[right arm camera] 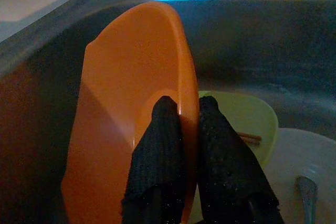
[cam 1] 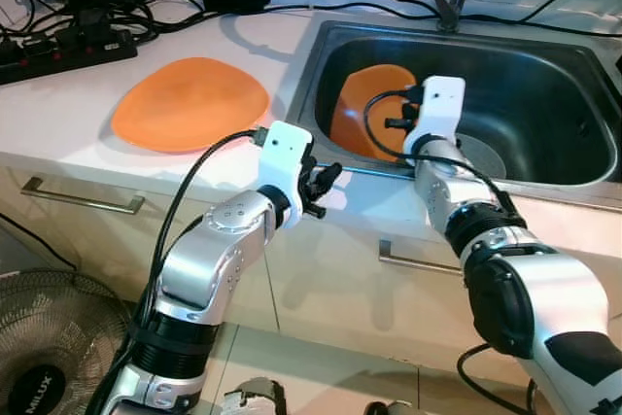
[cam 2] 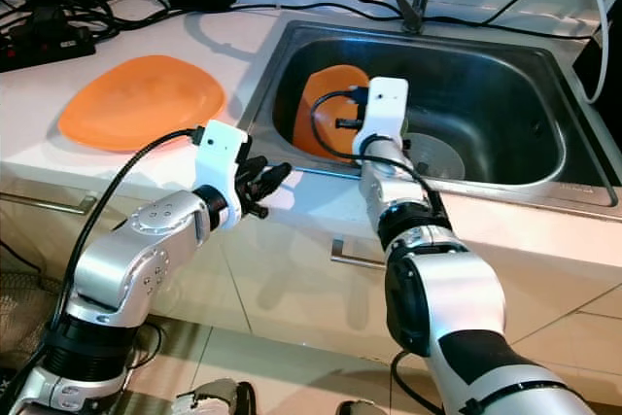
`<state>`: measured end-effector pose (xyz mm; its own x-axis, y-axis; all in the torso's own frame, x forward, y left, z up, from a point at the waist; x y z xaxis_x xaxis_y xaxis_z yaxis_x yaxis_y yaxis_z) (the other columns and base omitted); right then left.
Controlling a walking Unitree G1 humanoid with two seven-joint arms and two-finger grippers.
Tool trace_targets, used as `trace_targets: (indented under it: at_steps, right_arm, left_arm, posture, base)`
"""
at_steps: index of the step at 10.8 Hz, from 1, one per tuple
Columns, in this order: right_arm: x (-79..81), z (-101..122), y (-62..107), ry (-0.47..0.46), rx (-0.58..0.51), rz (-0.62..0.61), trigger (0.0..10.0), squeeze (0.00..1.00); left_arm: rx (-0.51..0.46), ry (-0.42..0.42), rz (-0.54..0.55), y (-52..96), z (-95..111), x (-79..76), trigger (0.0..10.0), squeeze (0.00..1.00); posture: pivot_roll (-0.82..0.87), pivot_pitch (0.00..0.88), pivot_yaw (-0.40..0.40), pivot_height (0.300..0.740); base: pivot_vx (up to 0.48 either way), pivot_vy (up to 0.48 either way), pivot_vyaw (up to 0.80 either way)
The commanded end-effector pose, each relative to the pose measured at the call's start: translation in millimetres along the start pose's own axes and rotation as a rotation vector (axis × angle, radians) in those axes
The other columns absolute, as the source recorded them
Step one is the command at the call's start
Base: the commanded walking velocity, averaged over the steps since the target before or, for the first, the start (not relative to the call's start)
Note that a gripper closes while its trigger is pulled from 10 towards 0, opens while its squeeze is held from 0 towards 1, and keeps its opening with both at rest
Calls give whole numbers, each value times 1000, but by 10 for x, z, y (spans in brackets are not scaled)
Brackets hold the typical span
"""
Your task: Kitchen organization
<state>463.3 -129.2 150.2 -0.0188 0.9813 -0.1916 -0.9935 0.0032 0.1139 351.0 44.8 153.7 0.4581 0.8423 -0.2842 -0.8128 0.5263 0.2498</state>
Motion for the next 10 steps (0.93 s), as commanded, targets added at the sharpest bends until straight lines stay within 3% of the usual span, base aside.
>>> trace_targets:
  at_steps: [1,5,6,7,8,9,10]
  right_arm:
    - [27,26,0,30,-15,18,10000,0]
    - [87,-53,15,43,7,49,10000,0]
    - [92,-55,17,46,6,53,10000,522]
    - [96,-57,17,48,6,56,10000,914]
    - [97,-56,17,50,6,57,10000,875]
    - [104,-59,19,55,5,58,10000,0]
    - [106,-59,20,54,4,58,10000,0]
  left_arm:
    - [7,-10,-14,14,-17,-43,10000,0]
    - [10,-7,-21,6,-27,-65,10000,0]
    - [10,-6,-22,5,-28,-68,10000,0]
    - [10,-6,-24,4,-30,-74,10000,0]
    - [10,-5,-22,4,-31,-73,10000,0]
    - [10,-5,-21,5,-32,-73,10000,0]
    - [9,-4,-22,3,-32,-73,10000,0]
  posture:
    - [178,75,32,740]
    - [179,76,31,740]
    - [179,76,29,740]
    - [179,76,29,740]
    - [180,77,29,740]
    - [180,77,29,740]
    - [177,77,29,740]
  base:
    - [0,0,0]
    - [0,0,0]
    - [0,0,0]
    - [0,0,0]
    - [0,0,0]
    - [0,0,0]
    - [0,0,0]
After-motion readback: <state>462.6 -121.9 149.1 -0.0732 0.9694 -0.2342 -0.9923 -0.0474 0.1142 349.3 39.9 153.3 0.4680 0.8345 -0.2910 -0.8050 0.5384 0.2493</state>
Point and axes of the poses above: a point about 5 cm out from each wrist's last joint towards the gripper, its own y axis pointing back from the gripper into the wrist, its own z axis along the axis of the wrist's last joint, x = y × z, the point moved 6 cm from there along -y, pointing out of the wrist towards the gripper, and after that the axes turned 13 degrees about y, right-handed, at the moved point
